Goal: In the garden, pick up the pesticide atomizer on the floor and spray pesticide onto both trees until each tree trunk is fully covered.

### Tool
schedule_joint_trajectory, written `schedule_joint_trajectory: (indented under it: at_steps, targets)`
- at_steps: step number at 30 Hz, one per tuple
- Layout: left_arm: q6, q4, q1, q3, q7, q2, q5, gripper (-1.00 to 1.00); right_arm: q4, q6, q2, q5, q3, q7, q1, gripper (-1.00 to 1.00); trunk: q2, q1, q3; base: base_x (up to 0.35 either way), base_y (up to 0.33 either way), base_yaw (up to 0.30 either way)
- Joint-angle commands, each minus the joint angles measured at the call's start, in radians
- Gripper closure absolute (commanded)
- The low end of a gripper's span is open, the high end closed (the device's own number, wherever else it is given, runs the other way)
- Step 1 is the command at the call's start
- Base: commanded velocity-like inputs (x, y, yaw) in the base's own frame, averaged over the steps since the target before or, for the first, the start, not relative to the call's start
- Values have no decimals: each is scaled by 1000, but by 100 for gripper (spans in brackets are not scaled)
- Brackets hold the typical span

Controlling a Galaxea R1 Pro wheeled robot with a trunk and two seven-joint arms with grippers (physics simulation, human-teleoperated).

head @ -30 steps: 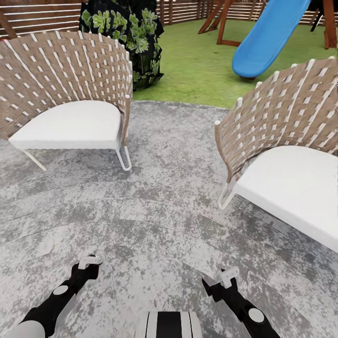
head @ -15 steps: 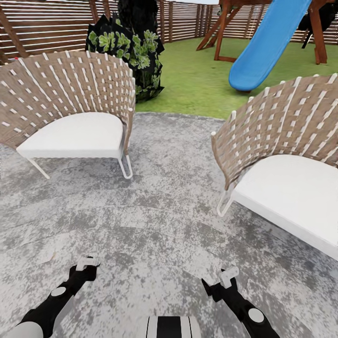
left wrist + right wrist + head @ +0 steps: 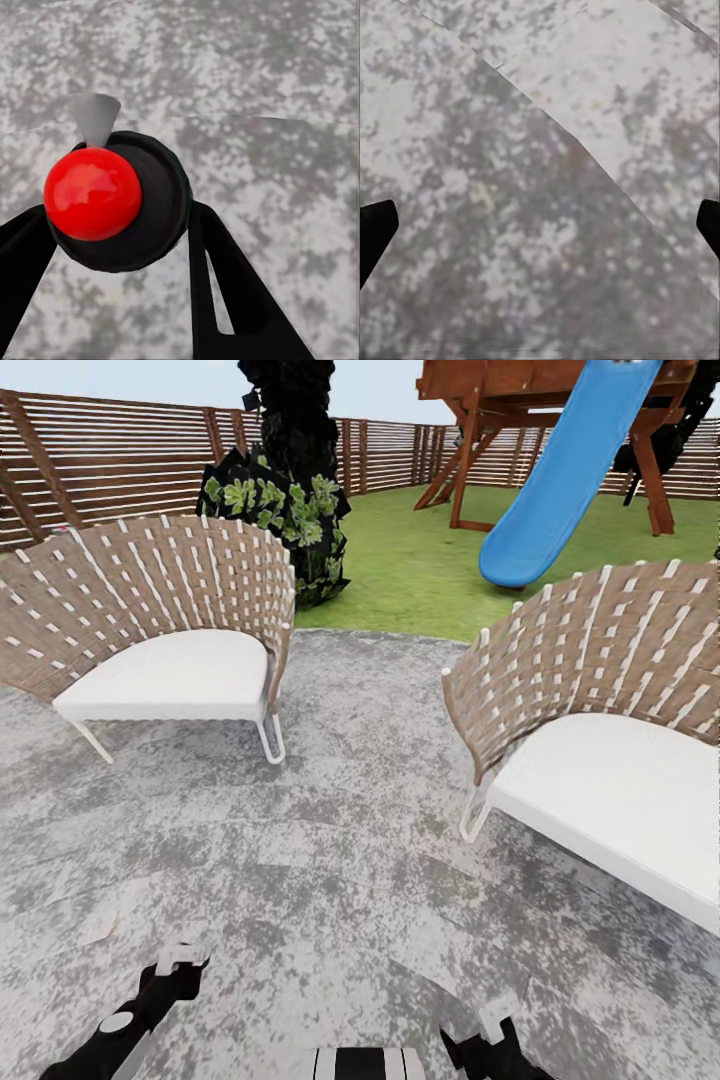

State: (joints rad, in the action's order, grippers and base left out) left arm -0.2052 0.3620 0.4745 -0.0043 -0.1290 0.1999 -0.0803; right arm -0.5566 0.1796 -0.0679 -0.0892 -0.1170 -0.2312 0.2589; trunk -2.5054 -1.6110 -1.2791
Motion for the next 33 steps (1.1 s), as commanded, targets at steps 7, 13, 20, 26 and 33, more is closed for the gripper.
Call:
schedule_joint_trajectory:
  at_steps: [7,13,20,26,33]
  targets:
    - [-7,-32,-38,0,-6,1,-10,100,189,196,-3,-10,-1,2,0,-100,1,3,38,0,0,0]
    - [-9,-50,-63,1,-6,1,-9,100,282,311,-9,-8,0,5,0,-100,3,6,70,0,0,0]
    - [-10,-55,-71,1,-6,2,-9,100,287,319,-53,-2,3,8,0,-100,4,9,108,0,0,0]
    - [-10,-55,-71,1,-6,1,-9,100,287,318,-54,-3,3,7,0,-100,19,19,135,0,0,0]
    - [-10,-55,-71,1,-6,0,-10,100,287,317,-53,-2,2,7,0,-100,68,45,158,0,0,0]
